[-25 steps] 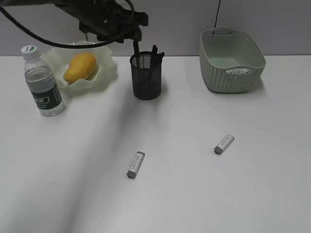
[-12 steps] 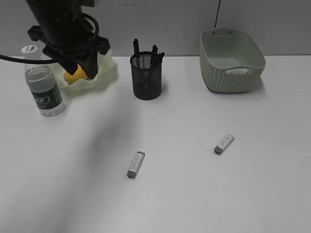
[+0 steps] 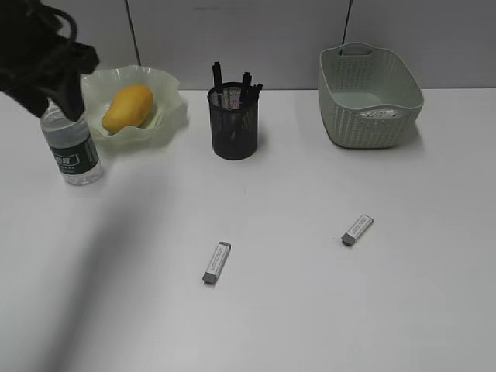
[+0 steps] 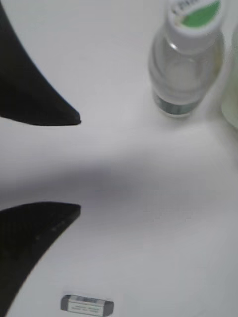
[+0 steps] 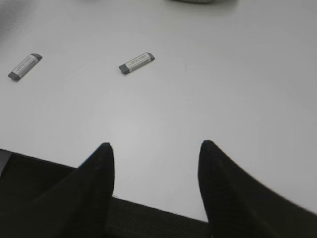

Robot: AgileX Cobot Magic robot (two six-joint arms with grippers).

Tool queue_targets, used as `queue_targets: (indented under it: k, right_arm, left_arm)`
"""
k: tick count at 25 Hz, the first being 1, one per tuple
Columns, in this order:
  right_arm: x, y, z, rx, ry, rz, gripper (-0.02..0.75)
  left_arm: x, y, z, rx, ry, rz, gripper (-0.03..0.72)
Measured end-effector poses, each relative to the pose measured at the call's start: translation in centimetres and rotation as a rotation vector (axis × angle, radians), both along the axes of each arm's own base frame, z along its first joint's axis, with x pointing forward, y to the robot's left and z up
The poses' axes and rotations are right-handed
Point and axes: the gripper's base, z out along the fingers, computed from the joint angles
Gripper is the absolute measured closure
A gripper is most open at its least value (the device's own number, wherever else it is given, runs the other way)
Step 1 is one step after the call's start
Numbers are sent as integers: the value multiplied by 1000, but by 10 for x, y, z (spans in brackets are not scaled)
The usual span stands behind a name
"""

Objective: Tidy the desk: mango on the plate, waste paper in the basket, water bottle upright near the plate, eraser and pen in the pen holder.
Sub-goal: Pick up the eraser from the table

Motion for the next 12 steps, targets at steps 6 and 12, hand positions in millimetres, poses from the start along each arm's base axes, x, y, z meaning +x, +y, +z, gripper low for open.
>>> queue_targets:
  k: [6, 12]
  right_arm:
    - [2, 1, 0, -4, 13, 0, 302]
    - [7, 2, -1, -12, 39, -2, 302]
  left_arm:
    - [-58, 55, 8, -12, -24, 117, 305]
    - [-127, 87, 15, -43, -158, 201, 305]
